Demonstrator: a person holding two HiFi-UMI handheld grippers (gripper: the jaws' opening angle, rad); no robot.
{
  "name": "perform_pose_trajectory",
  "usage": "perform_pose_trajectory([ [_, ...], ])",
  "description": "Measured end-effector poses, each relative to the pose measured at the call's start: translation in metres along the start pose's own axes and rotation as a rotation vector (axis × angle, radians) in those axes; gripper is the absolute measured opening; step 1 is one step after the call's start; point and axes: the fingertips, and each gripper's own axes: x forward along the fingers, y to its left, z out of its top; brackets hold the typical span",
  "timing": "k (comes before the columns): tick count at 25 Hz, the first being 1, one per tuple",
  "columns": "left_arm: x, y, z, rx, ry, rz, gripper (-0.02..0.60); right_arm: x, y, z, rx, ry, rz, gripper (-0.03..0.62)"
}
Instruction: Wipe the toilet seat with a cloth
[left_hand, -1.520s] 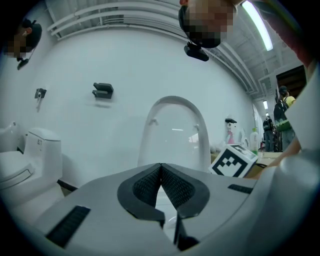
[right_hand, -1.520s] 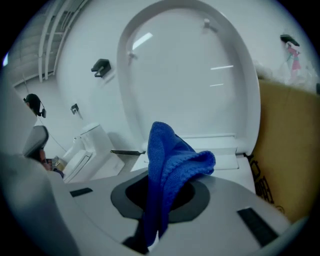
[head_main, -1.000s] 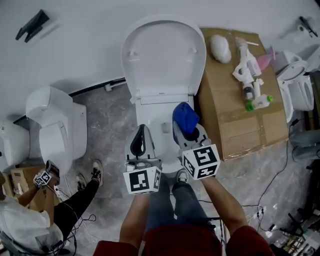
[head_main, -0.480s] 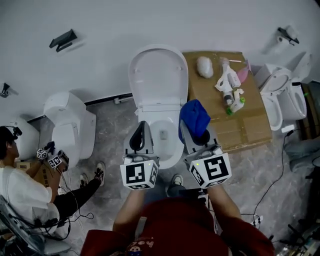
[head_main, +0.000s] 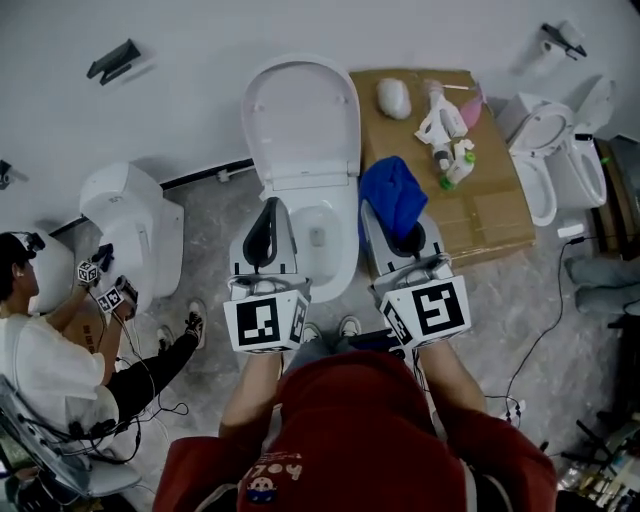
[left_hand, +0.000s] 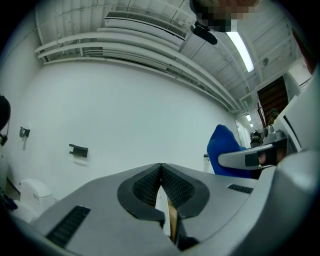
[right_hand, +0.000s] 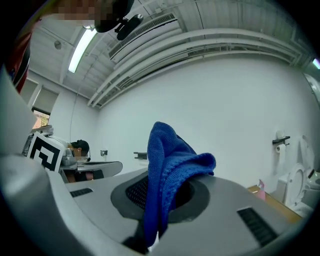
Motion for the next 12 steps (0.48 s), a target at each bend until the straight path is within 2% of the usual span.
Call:
perform_pose_trajectory([
  [6, -0.003, 0.003, -0.002, -0.011, -0.001, -0.052, 0.016, 0.005, 0.008, -0.001, -0.007, 0.002, -0.029, 0.058],
  [12, -0.012, 0.013, -0.005, -0.02, -0.012, -0.057, 0.015, 0.007, 0.02, -0.007, -0.02, 0.008, -0.035, 0.058],
])
